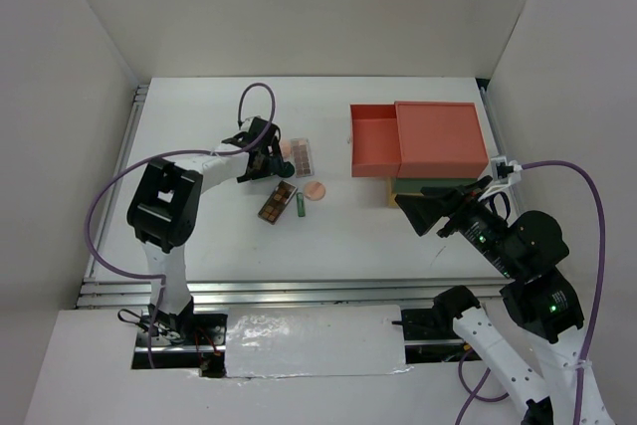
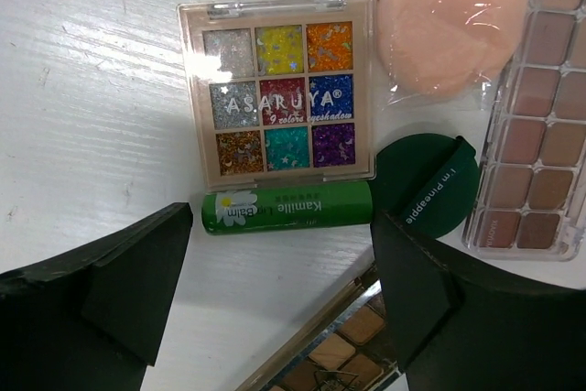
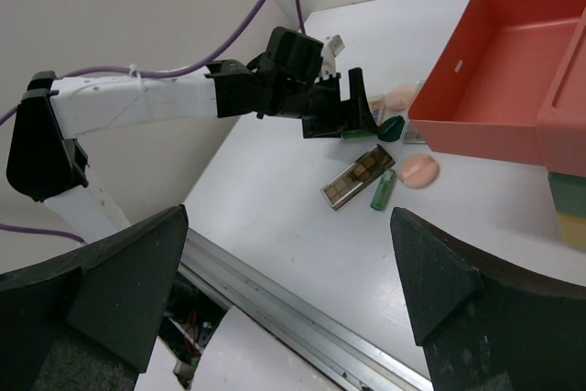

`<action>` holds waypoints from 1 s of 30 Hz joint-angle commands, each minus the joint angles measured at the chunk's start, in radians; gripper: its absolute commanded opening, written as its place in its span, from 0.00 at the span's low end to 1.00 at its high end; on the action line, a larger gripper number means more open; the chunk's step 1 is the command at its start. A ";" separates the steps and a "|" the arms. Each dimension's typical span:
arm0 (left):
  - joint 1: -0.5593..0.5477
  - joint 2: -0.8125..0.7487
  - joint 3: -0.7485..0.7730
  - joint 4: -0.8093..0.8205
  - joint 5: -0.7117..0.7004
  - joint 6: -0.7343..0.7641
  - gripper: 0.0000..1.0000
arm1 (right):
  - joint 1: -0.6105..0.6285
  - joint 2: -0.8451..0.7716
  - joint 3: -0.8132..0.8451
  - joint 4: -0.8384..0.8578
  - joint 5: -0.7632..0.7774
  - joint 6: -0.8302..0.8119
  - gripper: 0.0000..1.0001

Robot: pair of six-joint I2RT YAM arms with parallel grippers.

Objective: Organize the makeup

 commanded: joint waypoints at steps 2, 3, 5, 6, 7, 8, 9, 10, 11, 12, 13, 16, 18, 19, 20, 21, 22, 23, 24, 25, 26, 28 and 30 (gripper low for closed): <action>0.009 0.028 -0.009 0.029 -0.003 -0.003 0.94 | 0.003 0.012 0.002 0.056 -0.009 -0.018 1.00; 0.009 0.028 -0.011 0.032 -0.001 -0.003 0.90 | 0.005 0.011 0.002 0.058 -0.008 -0.018 1.00; 0.010 0.028 -0.012 0.034 -0.003 -0.002 0.84 | 0.005 0.012 0.002 0.059 -0.008 -0.016 1.00; 0.009 0.030 -0.012 0.034 -0.003 0.001 0.82 | 0.003 0.012 0.001 0.059 -0.008 -0.016 1.00; 0.009 0.033 -0.008 0.029 -0.006 0.003 0.80 | 0.005 0.012 0.001 0.059 -0.006 -0.016 1.00; 0.009 0.036 -0.004 0.029 -0.004 0.006 0.77 | 0.001 0.011 -0.001 0.058 -0.004 -0.016 1.00; 0.010 0.037 -0.003 0.027 -0.004 0.007 0.68 | 0.001 0.011 -0.001 0.059 -0.003 -0.016 1.00; 0.009 0.036 -0.003 0.024 -0.006 0.009 0.62 | 0.004 0.008 -0.001 0.059 -0.001 -0.016 1.00; 0.009 0.031 -0.003 0.018 -0.006 0.007 0.48 | 0.003 0.009 -0.001 0.058 0.000 -0.015 1.00; 0.006 0.007 -0.006 0.015 -0.006 0.007 0.46 | 0.005 0.008 0.002 0.058 0.002 -0.016 1.00; 0.006 -0.013 -0.026 0.024 -0.006 0.009 0.46 | 0.003 0.008 0.002 0.055 0.003 -0.016 1.00; 0.000 -0.104 -0.046 0.015 -0.009 0.016 0.46 | 0.005 0.012 0.004 0.056 0.006 -0.018 1.00; -0.016 -0.174 -0.047 0.006 -0.015 0.023 0.43 | 0.003 0.012 0.004 0.058 0.006 -0.018 1.00; -0.023 -0.197 -0.046 0.001 -0.022 0.030 0.43 | 0.005 0.012 0.004 0.059 0.008 -0.018 1.00; -0.031 -0.217 -0.041 -0.009 -0.027 0.035 0.43 | 0.005 0.012 0.002 0.061 0.011 -0.018 1.00; -0.048 -0.255 -0.032 -0.012 -0.030 0.041 0.42 | 0.003 0.011 0.002 0.061 0.015 -0.018 1.00; -0.059 -0.271 -0.026 -0.014 -0.029 0.053 0.42 | 0.003 0.008 0.002 0.062 0.017 -0.018 1.00; -0.068 -0.297 -0.015 -0.019 -0.024 0.056 0.40 | 0.005 0.008 0.004 0.061 0.020 -0.020 1.00; -0.086 -0.306 0.006 -0.019 -0.013 0.061 0.40 | 0.003 0.008 0.005 0.059 0.026 -0.020 1.00; -0.097 -0.317 0.015 -0.008 0.005 0.069 0.39 | 0.005 0.006 0.007 0.056 0.031 -0.023 1.00; -0.126 -0.329 0.049 0.009 0.040 0.076 0.40 | 0.005 0.005 0.008 0.053 0.037 -0.026 1.00; -0.163 -0.334 0.092 0.043 0.069 0.127 0.40 | 0.005 -0.008 0.010 0.053 0.058 -0.026 1.00; -0.220 -0.325 0.171 0.081 0.091 0.188 0.41 | 0.005 -0.015 0.018 0.050 0.068 -0.027 1.00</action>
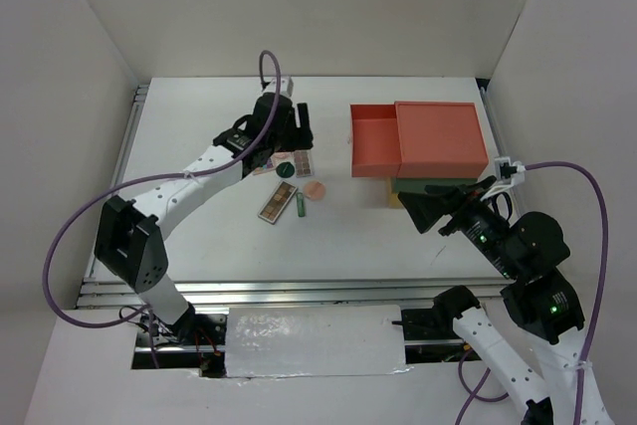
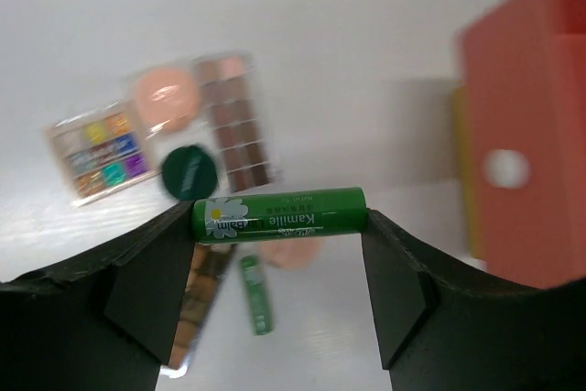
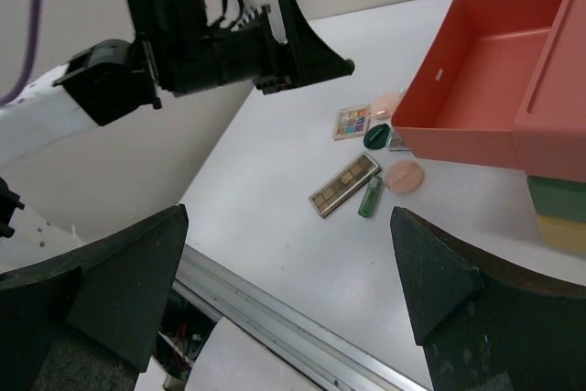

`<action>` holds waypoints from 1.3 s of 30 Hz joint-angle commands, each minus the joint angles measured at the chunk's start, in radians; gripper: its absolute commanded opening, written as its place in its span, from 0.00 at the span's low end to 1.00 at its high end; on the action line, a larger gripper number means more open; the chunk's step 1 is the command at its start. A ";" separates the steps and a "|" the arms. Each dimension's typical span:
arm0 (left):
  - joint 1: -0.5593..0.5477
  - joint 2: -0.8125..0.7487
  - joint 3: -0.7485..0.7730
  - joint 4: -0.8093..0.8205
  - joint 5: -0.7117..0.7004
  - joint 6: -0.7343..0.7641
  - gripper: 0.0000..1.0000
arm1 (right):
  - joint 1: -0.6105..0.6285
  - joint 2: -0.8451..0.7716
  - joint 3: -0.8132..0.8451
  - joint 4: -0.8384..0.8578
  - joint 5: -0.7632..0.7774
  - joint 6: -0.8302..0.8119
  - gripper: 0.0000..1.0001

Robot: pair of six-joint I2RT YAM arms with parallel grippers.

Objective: Organize the makeup

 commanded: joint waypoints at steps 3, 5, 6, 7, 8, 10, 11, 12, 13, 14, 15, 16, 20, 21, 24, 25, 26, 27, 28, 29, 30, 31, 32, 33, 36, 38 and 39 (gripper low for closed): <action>-0.108 0.006 0.162 0.180 0.120 0.161 0.44 | 0.005 -0.021 0.030 0.038 0.039 -0.024 1.00; -0.120 0.056 0.205 0.203 0.167 0.168 0.45 | 0.005 -0.019 0.027 0.033 0.041 -0.024 1.00; -0.125 0.079 0.270 0.188 0.210 0.168 0.45 | 0.005 -0.019 0.025 0.033 0.039 -0.024 1.00; -0.132 0.101 0.304 0.180 0.222 0.170 0.45 | 0.005 -0.019 0.022 0.033 0.038 -0.025 1.00; -0.152 0.140 0.359 0.174 0.224 0.168 0.46 | 0.005 -0.021 0.019 0.031 0.038 -0.024 1.00; -0.175 0.174 0.404 0.165 0.215 0.182 0.47 | 0.005 -0.021 0.019 0.028 0.039 -0.027 1.00; -0.197 0.208 0.445 0.161 0.204 0.184 0.51 | 0.003 -0.021 0.021 0.027 0.041 -0.025 1.00; -0.203 0.225 0.469 0.153 0.195 0.190 0.54 | 0.005 -0.022 0.021 0.027 0.046 -0.027 1.00; -0.210 0.245 0.492 0.132 0.183 0.190 0.58 | 0.003 -0.022 0.019 0.027 0.044 -0.027 1.00; -0.221 0.280 0.534 0.122 0.174 0.191 0.59 | 0.005 -0.024 0.016 0.025 0.044 -0.028 1.00; -0.226 0.297 0.556 0.108 0.166 0.193 0.61 | 0.005 -0.025 0.016 0.024 0.050 -0.028 1.00; -0.229 0.314 0.574 0.095 0.149 0.191 0.66 | 0.005 -0.024 0.015 0.022 0.052 -0.030 1.00; -0.232 0.354 0.595 0.108 0.167 0.193 0.78 | 0.005 -0.028 0.004 0.019 0.056 -0.033 1.00; -0.232 0.356 0.595 0.111 0.169 0.195 0.83 | 0.005 -0.030 0.004 0.022 0.059 -0.033 1.00; -0.234 0.342 0.593 0.102 0.149 0.202 0.99 | 0.005 -0.025 0.005 0.018 0.061 -0.036 1.00; -0.234 0.328 0.582 0.104 0.138 0.205 0.99 | 0.005 -0.024 0.005 0.018 0.061 -0.038 1.00; -0.234 0.287 0.547 0.107 0.096 0.205 0.99 | 0.005 -0.022 0.005 0.018 0.061 -0.038 1.00; -0.234 0.264 0.526 0.111 0.069 0.208 0.99 | 0.005 -0.021 0.005 0.019 0.061 -0.039 1.00; -0.234 0.235 0.503 0.117 0.045 0.214 0.99 | 0.005 -0.021 0.005 0.024 0.059 -0.038 1.00; -0.234 0.181 0.457 0.124 0.020 0.219 1.00 | 0.005 -0.021 0.004 0.025 0.056 -0.038 1.00; -0.234 0.159 0.443 0.118 -0.057 0.215 0.99 | 0.003 -0.018 0.004 0.028 0.055 -0.038 1.00; -0.234 0.138 0.435 0.064 -0.107 0.205 0.99 | 0.003 -0.016 0.004 0.030 0.052 -0.036 1.00; -0.234 0.097 0.402 0.035 -0.194 0.189 0.99 | 0.001 -0.015 0.007 0.028 0.047 -0.038 1.00; -0.234 0.074 0.360 0.012 -0.230 0.182 0.99 | 0.004 -0.015 0.008 0.025 0.046 -0.039 1.00; -0.234 -0.075 0.146 -0.017 -0.335 0.100 0.99 | 0.006 -0.027 0.002 0.027 0.056 -0.038 1.00; -0.234 -0.130 -0.020 -0.028 -0.343 0.003 0.99 | 0.005 -0.025 -0.002 0.033 0.059 -0.036 1.00; -0.234 -0.179 -0.069 -0.034 -0.339 -0.031 0.99 | 0.005 -0.022 -0.001 0.036 0.049 -0.035 1.00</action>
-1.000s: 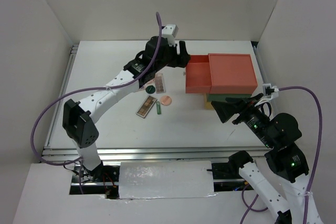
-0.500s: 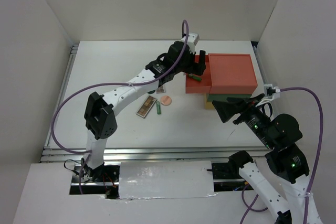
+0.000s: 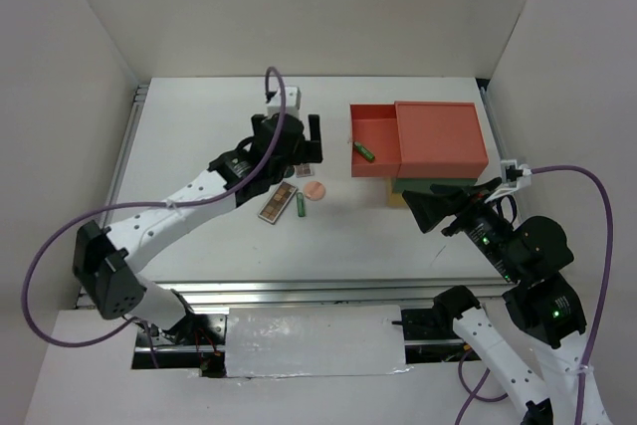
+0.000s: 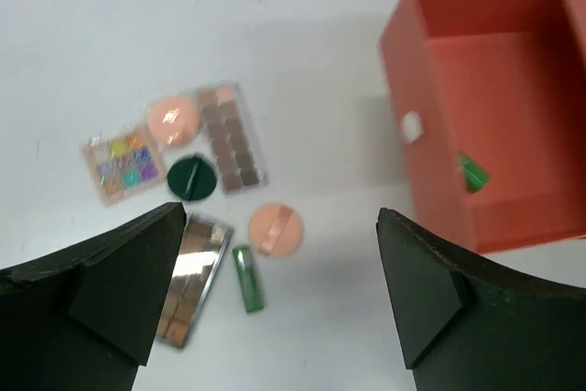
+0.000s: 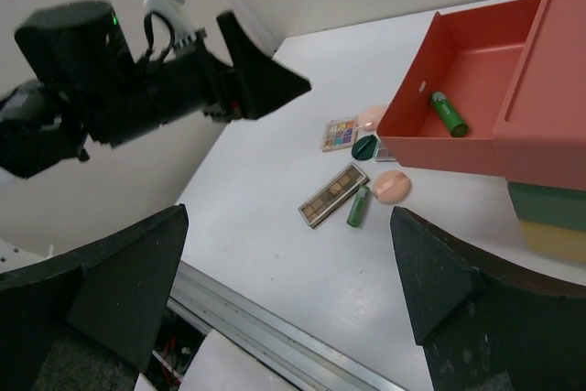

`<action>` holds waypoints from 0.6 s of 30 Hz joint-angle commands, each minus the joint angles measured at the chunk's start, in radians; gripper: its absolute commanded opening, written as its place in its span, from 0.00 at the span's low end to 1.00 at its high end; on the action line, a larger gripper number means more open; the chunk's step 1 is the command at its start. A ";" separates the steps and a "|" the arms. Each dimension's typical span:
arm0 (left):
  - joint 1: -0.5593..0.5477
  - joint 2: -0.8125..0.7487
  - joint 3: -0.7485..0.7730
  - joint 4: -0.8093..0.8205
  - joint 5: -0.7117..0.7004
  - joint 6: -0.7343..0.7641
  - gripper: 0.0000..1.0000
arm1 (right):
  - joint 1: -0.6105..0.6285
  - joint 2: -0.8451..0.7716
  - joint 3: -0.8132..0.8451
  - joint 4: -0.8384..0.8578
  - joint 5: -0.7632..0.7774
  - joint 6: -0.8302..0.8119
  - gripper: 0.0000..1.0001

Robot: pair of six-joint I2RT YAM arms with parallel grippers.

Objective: Organize the makeup

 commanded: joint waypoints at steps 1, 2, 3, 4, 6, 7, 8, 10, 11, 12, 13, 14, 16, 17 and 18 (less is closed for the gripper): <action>0.003 -0.083 -0.208 -0.041 -0.087 -0.173 0.99 | 0.006 0.004 0.003 0.039 -0.007 -0.016 1.00; 0.003 -0.099 -0.245 -0.027 -0.072 -0.192 0.99 | 0.006 0.017 0.005 0.044 -0.023 -0.014 1.00; 0.001 -0.117 -0.277 -0.016 -0.058 -0.207 0.98 | 0.006 0.021 0.006 0.047 -0.032 -0.013 1.00; 0.001 -0.117 -0.328 0.017 -0.046 -0.219 0.97 | 0.006 0.027 0.005 0.053 -0.038 -0.011 1.00; 0.001 -0.075 -0.336 0.024 -0.018 -0.221 0.87 | 0.008 0.031 -0.007 0.076 -0.047 -0.002 1.00; 0.001 -0.051 -0.331 0.031 -0.007 -0.209 0.82 | 0.006 0.034 -0.013 0.083 -0.047 0.003 1.00; 0.001 0.000 -0.315 0.028 0.000 -0.209 0.79 | 0.006 0.038 -0.018 0.093 -0.053 0.007 1.00; 0.001 0.082 -0.298 0.025 0.004 -0.218 0.77 | 0.008 0.050 -0.018 0.099 -0.067 0.013 1.00; 0.001 0.104 -0.287 0.028 -0.001 -0.221 0.76 | 0.008 0.055 -0.017 0.102 -0.076 0.015 1.00; 0.001 0.151 -0.282 0.040 0.013 -0.224 0.74 | 0.008 0.063 -0.017 0.103 -0.078 0.013 1.00; 0.001 0.174 -0.278 0.045 0.017 -0.229 0.74 | 0.008 0.066 -0.017 0.103 -0.080 0.013 1.00; 0.001 0.196 -0.265 0.051 0.023 -0.232 0.74 | 0.006 0.072 -0.015 0.103 -0.075 0.013 1.00; 0.001 0.261 -0.249 0.054 0.036 -0.244 0.73 | 0.006 0.077 -0.021 0.111 -0.073 0.013 1.00; 0.001 0.280 -0.229 0.050 0.034 -0.255 0.73 | 0.008 0.080 -0.023 0.116 -0.075 0.015 1.00; 0.001 0.297 -0.222 0.048 0.039 -0.258 0.72 | 0.008 0.086 -0.023 0.120 -0.083 0.015 1.00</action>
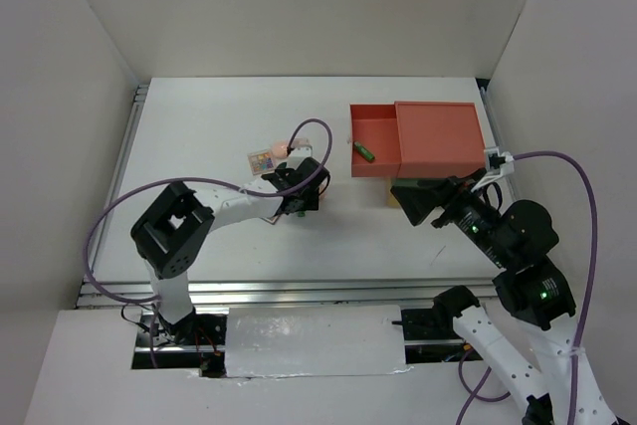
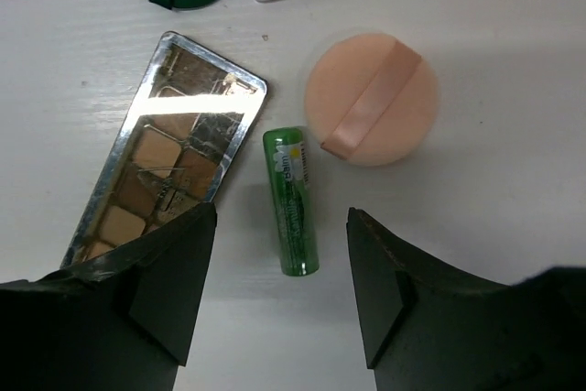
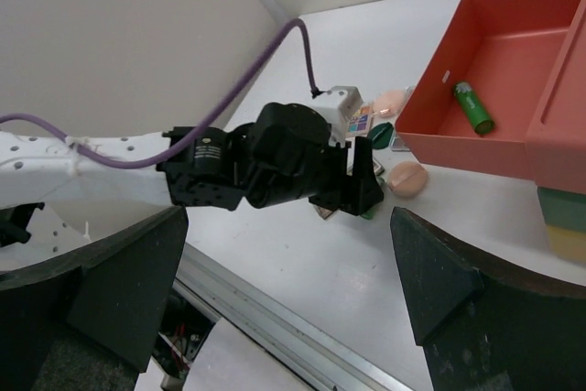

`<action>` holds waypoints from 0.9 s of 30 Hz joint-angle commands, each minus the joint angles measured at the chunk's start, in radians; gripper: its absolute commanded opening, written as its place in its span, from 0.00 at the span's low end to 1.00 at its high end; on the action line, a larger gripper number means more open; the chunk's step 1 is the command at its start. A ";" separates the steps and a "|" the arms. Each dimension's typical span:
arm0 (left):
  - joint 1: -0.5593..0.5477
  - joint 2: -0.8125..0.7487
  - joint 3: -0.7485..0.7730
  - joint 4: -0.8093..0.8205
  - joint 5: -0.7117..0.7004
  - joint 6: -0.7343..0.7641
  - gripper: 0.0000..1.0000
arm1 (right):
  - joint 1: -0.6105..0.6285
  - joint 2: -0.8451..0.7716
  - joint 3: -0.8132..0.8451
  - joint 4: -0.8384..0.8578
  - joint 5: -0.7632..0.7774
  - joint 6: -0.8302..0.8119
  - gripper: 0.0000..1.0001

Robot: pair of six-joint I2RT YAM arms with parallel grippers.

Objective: Organize the makeup

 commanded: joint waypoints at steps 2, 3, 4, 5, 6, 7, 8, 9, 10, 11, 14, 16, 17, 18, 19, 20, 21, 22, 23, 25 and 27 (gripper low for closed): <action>0.000 0.066 0.068 0.031 0.009 -0.048 0.70 | 0.006 0.022 -0.008 0.074 -0.033 0.004 1.00; 0.000 0.072 0.070 0.031 0.007 -0.053 0.70 | 0.007 0.024 -0.008 0.076 -0.038 0.004 1.00; 0.000 0.082 0.068 0.031 0.000 -0.057 0.69 | 0.006 0.024 -0.009 0.074 -0.038 0.004 1.00; 0.001 0.087 0.067 0.041 -0.002 -0.054 0.68 | 0.006 0.022 -0.008 0.076 -0.038 0.004 1.00; 0.001 0.095 0.065 0.043 -0.002 -0.057 0.68 | 0.007 0.021 -0.009 0.077 -0.035 0.004 1.00; 0.003 0.113 0.068 0.044 -0.001 -0.057 0.63 | 0.007 0.019 -0.012 0.079 -0.033 0.004 1.00; 0.004 0.121 0.076 0.038 0.002 -0.060 0.61 | 0.007 0.013 -0.012 0.079 -0.035 0.006 1.00; 0.004 0.139 0.079 0.037 0.007 -0.063 0.56 | 0.006 0.011 -0.012 0.079 -0.035 0.006 1.00; 0.004 0.145 0.081 0.037 0.015 -0.065 0.51 | 0.006 0.010 -0.014 0.077 -0.032 0.006 1.00; 0.004 0.150 0.079 0.035 0.018 -0.074 0.45 | 0.007 0.008 -0.012 0.076 -0.032 0.006 1.00; 0.004 0.148 0.052 0.038 0.021 -0.094 0.42 | 0.007 0.004 -0.008 0.071 -0.024 0.004 1.00; 0.004 0.145 0.036 0.041 0.018 -0.103 0.43 | 0.006 0.002 -0.009 0.070 -0.024 0.003 1.00; 0.004 0.145 0.033 0.037 0.013 -0.105 0.42 | 0.007 -0.001 -0.008 0.070 -0.024 0.004 1.00; 0.004 0.138 0.027 0.031 0.013 -0.105 0.31 | 0.007 -0.001 -0.008 0.068 -0.022 0.004 1.00; 0.003 0.127 0.024 0.023 0.009 -0.112 0.21 | 0.006 -0.002 -0.009 0.068 -0.021 0.004 1.00; 0.000 0.115 0.019 0.015 -0.002 -0.116 0.13 | 0.007 -0.002 -0.009 0.068 -0.019 0.004 1.00; -0.005 0.072 0.015 0.006 -0.010 -0.120 0.05 | 0.007 -0.002 -0.008 0.068 -0.019 0.004 1.00; -0.017 0.040 0.004 -0.014 -0.023 -0.126 0.01 | 0.006 -0.002 -0.008 0.067 -0.018 0.003 1.00; -0.023 0.009 -0.001 -0.025 -0.052 -0.128 0.00 | 0.006 -0.004 -0.008 0.065 -0.015 0.001 1.00; -0.046 -0.107 -0.005 -0.055 -0.086 -0.129 0.00 | 0.007 -0.002 -0.003 0.062 -0.009 -0.003 1.00; -0.066 -0.228 -0.013 -0.040 -0.108 -0.090 0.00 | 0.007 -0.005 0.006 0.056 0.010 -0.011 1.00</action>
